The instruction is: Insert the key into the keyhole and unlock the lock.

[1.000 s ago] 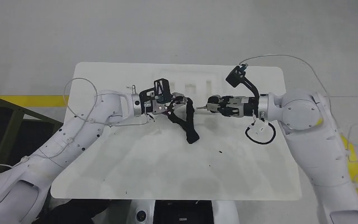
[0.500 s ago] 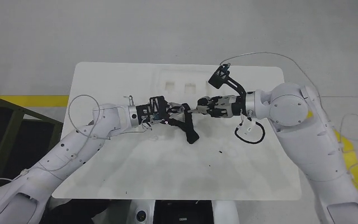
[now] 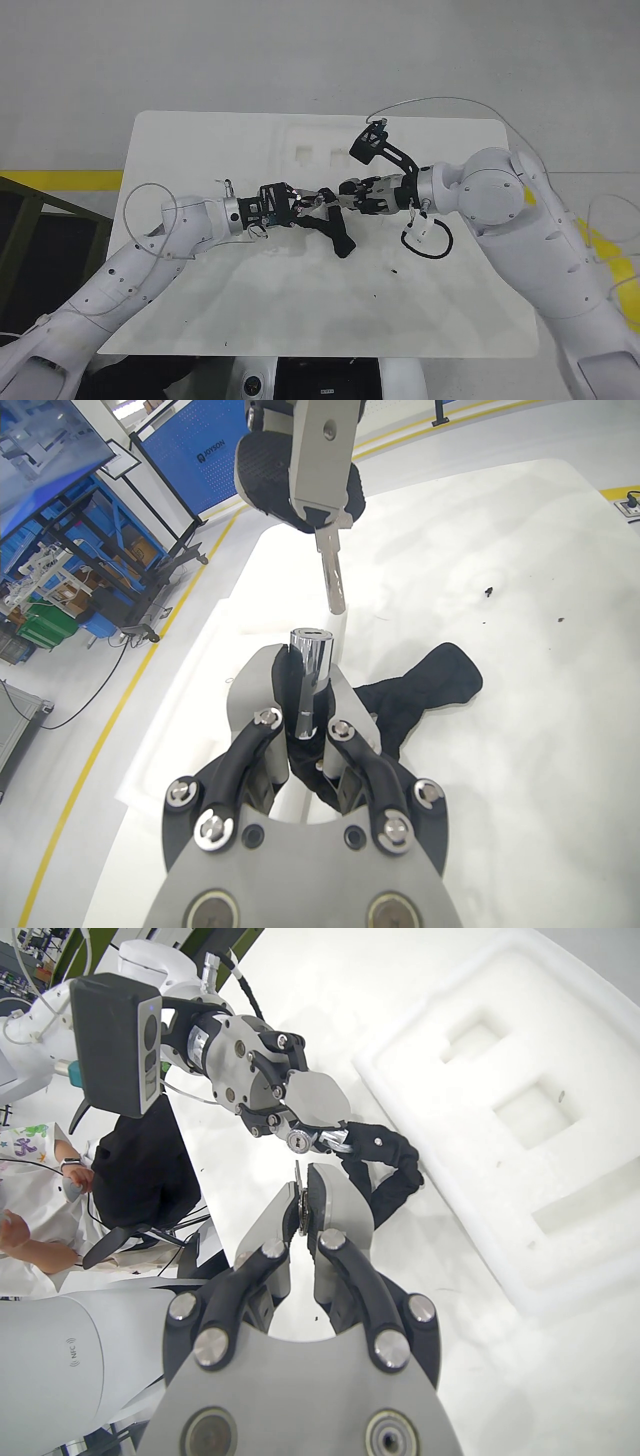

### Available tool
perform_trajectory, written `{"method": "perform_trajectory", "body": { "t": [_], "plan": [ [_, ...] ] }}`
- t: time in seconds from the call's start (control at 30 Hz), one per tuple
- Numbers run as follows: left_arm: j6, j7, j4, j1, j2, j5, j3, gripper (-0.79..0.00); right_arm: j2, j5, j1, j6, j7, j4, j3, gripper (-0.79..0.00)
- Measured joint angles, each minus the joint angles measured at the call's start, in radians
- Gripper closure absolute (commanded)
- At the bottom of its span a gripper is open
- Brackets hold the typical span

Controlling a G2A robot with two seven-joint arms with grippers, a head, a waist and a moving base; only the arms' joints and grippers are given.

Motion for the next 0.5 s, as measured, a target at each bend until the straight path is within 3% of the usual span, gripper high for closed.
{"method": "perform_trajectory", "body": {
  "t": [0.5],
  "plan": [
    [0.021, -0.036, -0.014, 0.026, -0.003, 0.001, -0.017, 0.000, 0.003, 0.007, -0.039, 0.041, -0.051, -0.026, 0.011, 0.000]
  ]
}}
